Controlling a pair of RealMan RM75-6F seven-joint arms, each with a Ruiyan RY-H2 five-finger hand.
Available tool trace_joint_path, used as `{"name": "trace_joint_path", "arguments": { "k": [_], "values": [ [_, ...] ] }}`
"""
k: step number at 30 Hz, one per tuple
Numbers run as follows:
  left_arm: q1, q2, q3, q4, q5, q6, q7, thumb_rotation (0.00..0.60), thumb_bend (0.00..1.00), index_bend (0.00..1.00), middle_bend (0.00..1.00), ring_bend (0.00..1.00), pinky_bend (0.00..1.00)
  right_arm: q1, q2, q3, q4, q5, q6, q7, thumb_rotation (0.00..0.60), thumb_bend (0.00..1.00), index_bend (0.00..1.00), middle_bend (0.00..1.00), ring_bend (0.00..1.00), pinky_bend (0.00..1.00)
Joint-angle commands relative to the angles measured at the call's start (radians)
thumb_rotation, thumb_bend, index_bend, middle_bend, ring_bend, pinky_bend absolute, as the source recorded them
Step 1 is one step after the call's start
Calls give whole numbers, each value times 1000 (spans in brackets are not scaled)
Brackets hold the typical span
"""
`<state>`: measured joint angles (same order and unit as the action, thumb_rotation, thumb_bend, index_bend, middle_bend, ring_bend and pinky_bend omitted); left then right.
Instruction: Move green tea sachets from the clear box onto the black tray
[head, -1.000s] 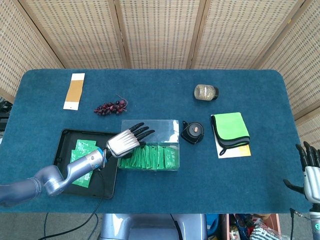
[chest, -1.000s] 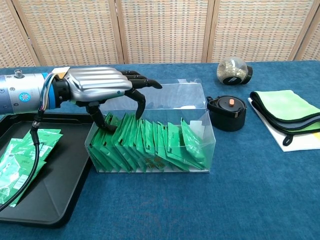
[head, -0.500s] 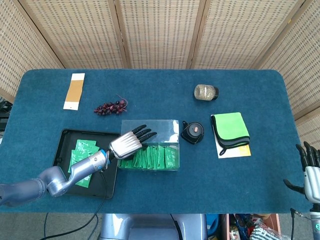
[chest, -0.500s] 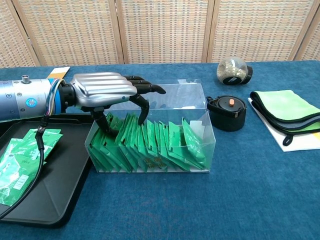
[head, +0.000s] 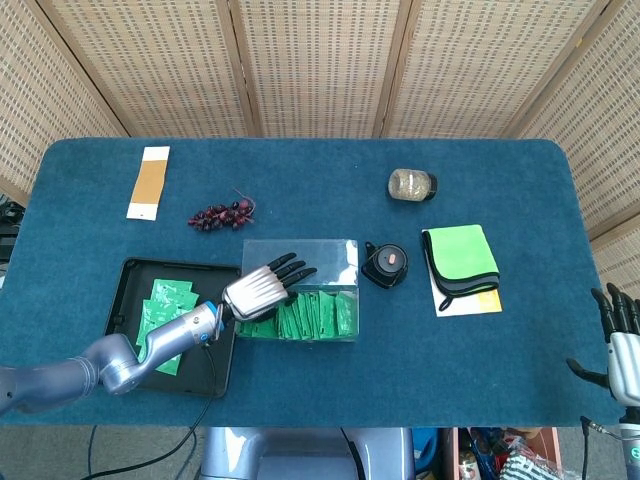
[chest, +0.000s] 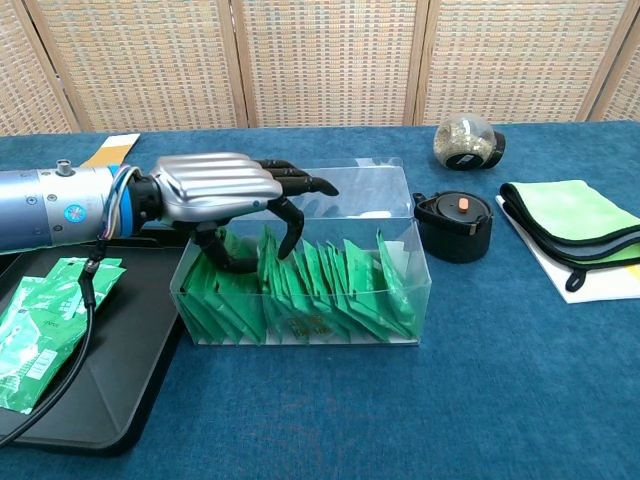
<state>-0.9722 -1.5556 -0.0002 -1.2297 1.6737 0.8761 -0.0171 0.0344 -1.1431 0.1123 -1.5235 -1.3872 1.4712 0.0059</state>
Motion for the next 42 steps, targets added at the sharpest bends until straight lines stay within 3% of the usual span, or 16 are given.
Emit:
{"name": "trace_joint_path", "arguments": {
  "k": [1, 8, 16, 29, 42],
  "values": [
    [-2, -7, -4, 3, -4, 3, -1, 600, 424, 499, 0, 0, 0, 0, 0, 0, 0, 0, 0, 0, 600, 0, 0, 0, 0, 0],
    [-9, -18, -6, 5, -10, -3, 4, 600, 428, 524, 0, 0, 0, 1, 1, -1, -1, 0, -2, 1, 600, 0, 0, 0, 0, 0],
    [-7, -19, -5, 1, -14, 5, 3, 600, 471, 680, 0, 0, 0, 0, 1, -2, -1, -2, -1, 3, 600, 0, 0, 0, 0, 0],
    [-3, 34, -12, -55, -21, 28, 4, 600, 472, 696, 0, 0, 0, -1, 3, -2, -5, -5, 4, 4, 600, 0, 0, 0, 0, 0],
    [16, 174, -50, -197, -49, 79, 1, 600, 473, 700, 0, 0, 0, -7, 9, -5, -15, -18, 21, 6, 600, 0, 0, 0, 0, 0]
  ]
}}
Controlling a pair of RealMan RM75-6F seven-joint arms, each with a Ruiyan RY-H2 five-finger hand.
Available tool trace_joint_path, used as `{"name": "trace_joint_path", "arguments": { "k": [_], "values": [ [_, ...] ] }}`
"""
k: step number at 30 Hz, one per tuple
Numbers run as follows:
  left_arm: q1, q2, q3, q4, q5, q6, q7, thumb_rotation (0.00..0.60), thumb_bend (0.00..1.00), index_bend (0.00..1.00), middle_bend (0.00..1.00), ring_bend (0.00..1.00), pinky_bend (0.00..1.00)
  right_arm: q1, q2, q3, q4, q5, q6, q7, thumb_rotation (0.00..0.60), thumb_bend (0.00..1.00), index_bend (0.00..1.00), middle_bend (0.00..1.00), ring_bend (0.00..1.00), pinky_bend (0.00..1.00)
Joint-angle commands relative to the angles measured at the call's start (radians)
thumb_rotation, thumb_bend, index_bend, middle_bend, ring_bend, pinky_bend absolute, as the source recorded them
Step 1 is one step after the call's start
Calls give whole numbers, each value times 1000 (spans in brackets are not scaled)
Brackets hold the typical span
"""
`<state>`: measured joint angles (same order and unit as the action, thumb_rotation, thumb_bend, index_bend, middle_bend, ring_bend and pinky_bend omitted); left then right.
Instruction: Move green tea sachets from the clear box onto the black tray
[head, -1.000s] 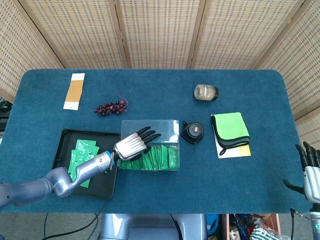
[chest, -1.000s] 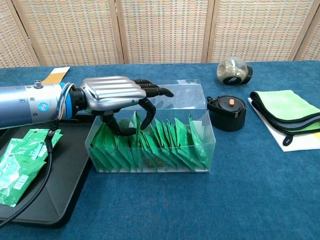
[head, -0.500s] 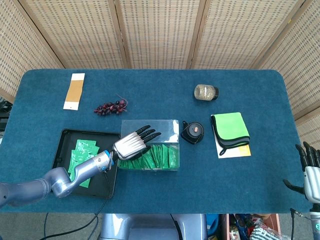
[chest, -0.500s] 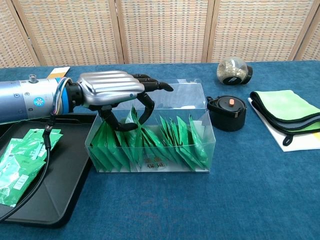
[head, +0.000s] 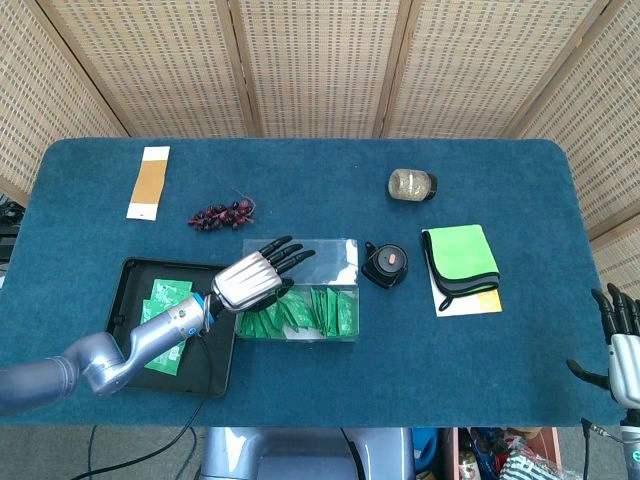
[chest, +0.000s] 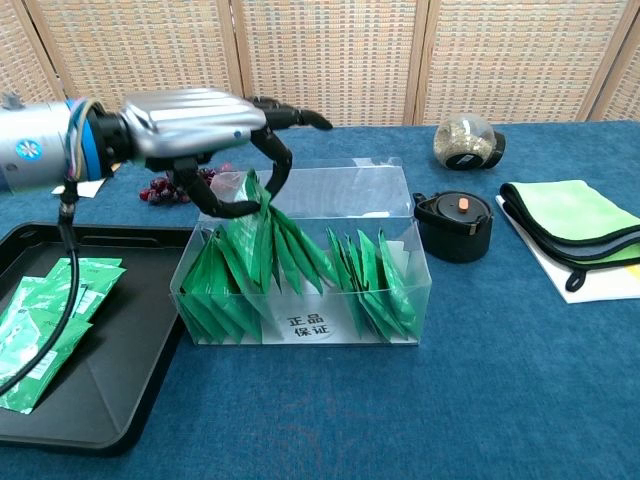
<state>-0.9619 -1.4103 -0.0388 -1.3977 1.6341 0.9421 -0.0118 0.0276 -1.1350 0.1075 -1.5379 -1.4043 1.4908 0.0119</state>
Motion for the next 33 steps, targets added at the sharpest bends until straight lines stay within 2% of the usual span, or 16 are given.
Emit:
{"name": "trace_joint_path", "arguments": {
  "k": [1, 8, 20, 25, 33],
  "values": [
    [8, 45, -17, -45, -13, 18, -6, 600, 474, 701, 0, 0, 0, -1, 1, -1, -2, -3, 2, 0, 600, 0, 0, 0, 0, 0],
    [24, 121, -41, -115, -21, 58, -14, 600, 478, 702, 0, 0, 0, -3, 3, -2, -4, -7, 7, 3, 600, 0, 0, 0, 0, 0],
    [66, 229, -53, -193, -27, 110, -14, 600, 480, 701, 0, 0, 0, -4, 4, -8, -13, -24, 16, -1, 600, 0, 0, 0, 0, 0],
    [116, 304, -30, -236, -55, 121, 29, 600, 484, 702, 0, 0, 0, -6, 6, -10, -17, -31, 22, 2, 600, 0, 0, 0, 0, 0],
    [253, 485, 41, -417, -212, 124, 224, 600, 488, 702, 0, 0, 0, -11, 9, -17, -29, -53, 38, -3, 600, 0, 0, 0, 0, 0]
  ]
}}
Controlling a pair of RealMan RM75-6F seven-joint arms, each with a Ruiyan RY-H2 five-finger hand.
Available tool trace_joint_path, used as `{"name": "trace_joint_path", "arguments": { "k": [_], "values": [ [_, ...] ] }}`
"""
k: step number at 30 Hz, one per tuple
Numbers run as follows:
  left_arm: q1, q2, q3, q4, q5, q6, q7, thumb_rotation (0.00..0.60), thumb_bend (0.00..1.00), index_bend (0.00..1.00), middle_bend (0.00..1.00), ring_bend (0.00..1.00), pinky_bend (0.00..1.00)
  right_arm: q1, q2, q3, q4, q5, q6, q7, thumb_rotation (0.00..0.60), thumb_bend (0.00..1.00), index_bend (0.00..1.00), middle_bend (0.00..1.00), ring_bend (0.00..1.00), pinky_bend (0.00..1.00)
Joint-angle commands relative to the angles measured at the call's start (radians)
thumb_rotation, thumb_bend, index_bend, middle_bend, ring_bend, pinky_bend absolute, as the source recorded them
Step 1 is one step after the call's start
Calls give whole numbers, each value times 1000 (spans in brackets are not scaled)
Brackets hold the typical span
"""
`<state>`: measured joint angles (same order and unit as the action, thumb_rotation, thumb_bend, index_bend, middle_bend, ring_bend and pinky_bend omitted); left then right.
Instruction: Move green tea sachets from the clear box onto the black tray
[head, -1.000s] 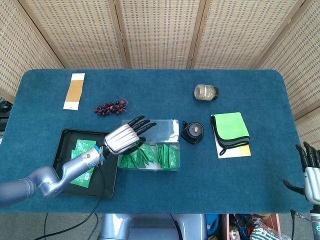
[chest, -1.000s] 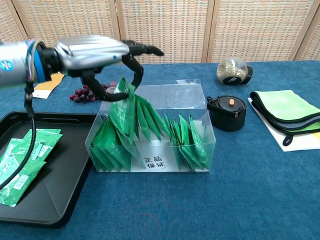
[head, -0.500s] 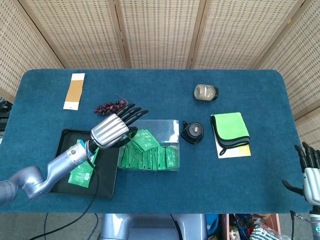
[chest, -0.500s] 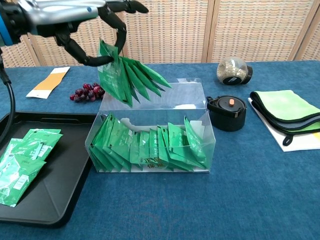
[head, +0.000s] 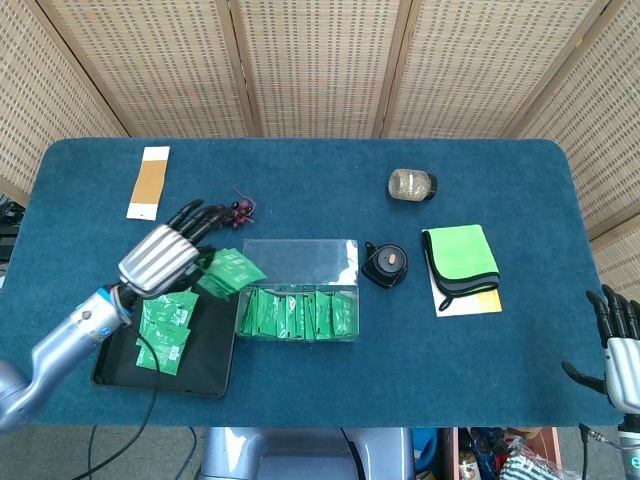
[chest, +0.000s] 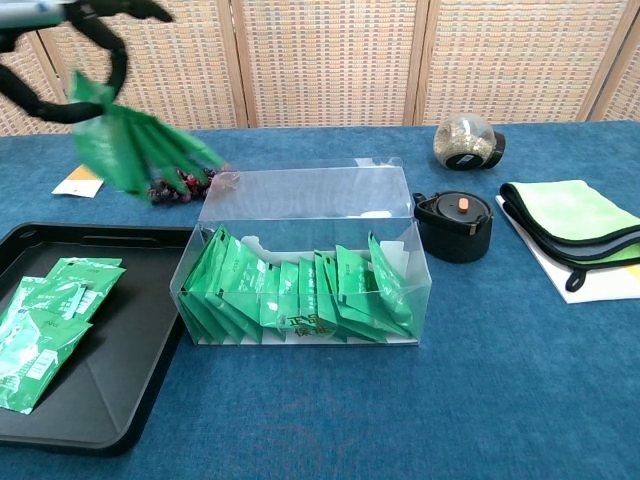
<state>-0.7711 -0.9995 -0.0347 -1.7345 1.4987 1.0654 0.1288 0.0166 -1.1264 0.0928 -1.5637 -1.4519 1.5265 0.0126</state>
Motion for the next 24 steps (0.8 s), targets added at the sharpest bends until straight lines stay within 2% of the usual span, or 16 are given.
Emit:
{"name": "trace_joint_path", "arguments": {
  "k": [1, 6, 13, 18, 24],
  "values": [
    [74, 82, 43, -91, -88, 5, 97, 600, 489, 702, 0, 0, 0, 0, 0, -3, -5, -8, 3, -6, 600, 0, 0, 0, 0, 0],
    [136, 73, 72, -101, -110, 33, 117, 600, 491, 701, 0, 0, 0, 0, -3, -9, -13, -20, 7, -23, 600, 0, 0, 0, 0, 0],
    [172, 40, 108, -77, -106, -7, 52, 600, 521, 702, 0, 0, 0, 0, -7, -14, -20, -26, 7, -43, 600, 0, 0, 0, 0, 0],
    [171, 14, 113, -46, -74, -45, 6, 600, 523, 702, 0, 0, 0, 1, -11, -15, -23, -24, 5, -55, 600, 0, 0, 0, 0, 0],
    [161, -9, 108, -29, -90, -87, 34, 600, 525, 702, 0, 0, 0, 1, -12, -14, -21, -17, -1, -57, 600, 0, 0, 0, 0, 0]
  ]
}}
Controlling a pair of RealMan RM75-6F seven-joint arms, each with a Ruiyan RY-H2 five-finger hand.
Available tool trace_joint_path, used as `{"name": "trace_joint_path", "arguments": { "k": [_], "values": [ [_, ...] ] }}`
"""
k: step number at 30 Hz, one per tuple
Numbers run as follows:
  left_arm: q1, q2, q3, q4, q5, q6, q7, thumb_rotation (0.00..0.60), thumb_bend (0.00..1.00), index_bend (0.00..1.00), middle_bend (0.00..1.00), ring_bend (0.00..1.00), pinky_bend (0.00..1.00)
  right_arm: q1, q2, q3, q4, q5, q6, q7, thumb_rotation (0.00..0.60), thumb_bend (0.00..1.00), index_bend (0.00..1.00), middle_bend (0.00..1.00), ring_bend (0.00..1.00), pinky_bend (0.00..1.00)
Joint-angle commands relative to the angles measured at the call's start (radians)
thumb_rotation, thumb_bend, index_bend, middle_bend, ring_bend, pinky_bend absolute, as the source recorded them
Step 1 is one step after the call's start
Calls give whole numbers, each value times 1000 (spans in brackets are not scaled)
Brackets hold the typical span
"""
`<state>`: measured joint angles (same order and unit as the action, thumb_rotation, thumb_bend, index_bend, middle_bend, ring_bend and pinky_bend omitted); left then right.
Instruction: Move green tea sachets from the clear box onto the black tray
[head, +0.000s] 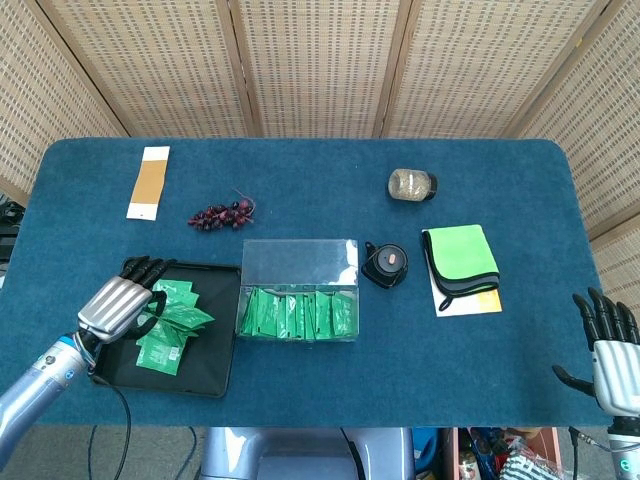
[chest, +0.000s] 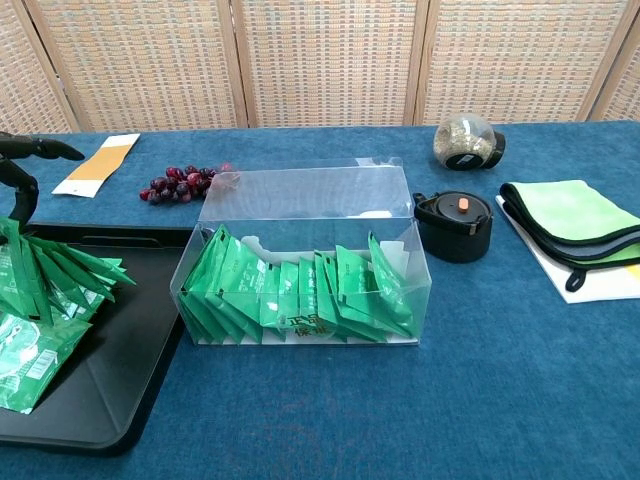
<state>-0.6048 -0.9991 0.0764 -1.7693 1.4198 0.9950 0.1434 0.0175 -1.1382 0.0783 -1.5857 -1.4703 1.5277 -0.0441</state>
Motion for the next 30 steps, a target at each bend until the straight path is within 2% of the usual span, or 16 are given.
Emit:
{"name": "trace_joint_path", "arguments": {
  "k": [1, 2, 3, 4, 6, 7, 12, 20, 26, 30],
  "values": [
    [-6, -13, -5, 6, -15, -21, 27, 600, 525, 686, 0, 0, 0, 1, 0, 1, 1, 2, -3, 0, 600, 0, 0, 0, 0, 0],
    [-8, -17, -6, 6, -20, -27, 36, 600, 525, 640, 0, 0, 0, 1, 0, 1, 1, 4, -3, 1, 600, 0, 0, 0, 0, 0],
    [-8, -19, -7, 5, -22, -32, 40, 600, 525, 517, 0, 0, 0, 1, 0, 2, 1, 5, -4, 1, 600, 0, 0, 0, 0, 0],
    [-10, -20, -7, 3, -25, -40, 41, 600, 517, 342, 0, 0, 0, 1, 1, 2, 1, 6, -5, 2, 600, 0, 0, 0, 0, 0],
    [-10, -21, -10, 1, -29, -48, 35, 600, 464, 90, 0, 0, 0, 2, 1, 3, 2, 8, -6, 4, 600, 0, 0, 0, 0, 0],
    [-10, -21, -11, 0, -30, -51, 31, 600, 424, 20, 0, 0, 0, 2, 2, 3, 3, 8, -6, 5, 600, 0, 0, 0, 0, 0],
    [-6, -16, -17, -1, -14, -46, 9, 600, 333, 0, 0, 0, 0, 3, 2, 2, 4, 8, -9, 5, 600, 0, 0, 0, 0, 0],
    [22, -10, -30, 13, 41, 14, -73, 600, 324, 0, 0, 0, 0, 2, 2, 1, 0, 6, -7, 3, 600, 0, 0, 0, 0, 0],
    [79, -2, -38, 31, 55, 109, -169, 600, 322, 0, 0, 0, 0, 0, 4, 1, -4, 1, -1, 4, 600, 0, 0, 0, 0, 0],
    [162, -31, -47, 67, 31, 228, -204, 600, 319, 0, 0, 0, 0, -1, 7, -1, -8, -8, 6, 8, 600, 0, 0, 0, 0, 0]
  ]
}}
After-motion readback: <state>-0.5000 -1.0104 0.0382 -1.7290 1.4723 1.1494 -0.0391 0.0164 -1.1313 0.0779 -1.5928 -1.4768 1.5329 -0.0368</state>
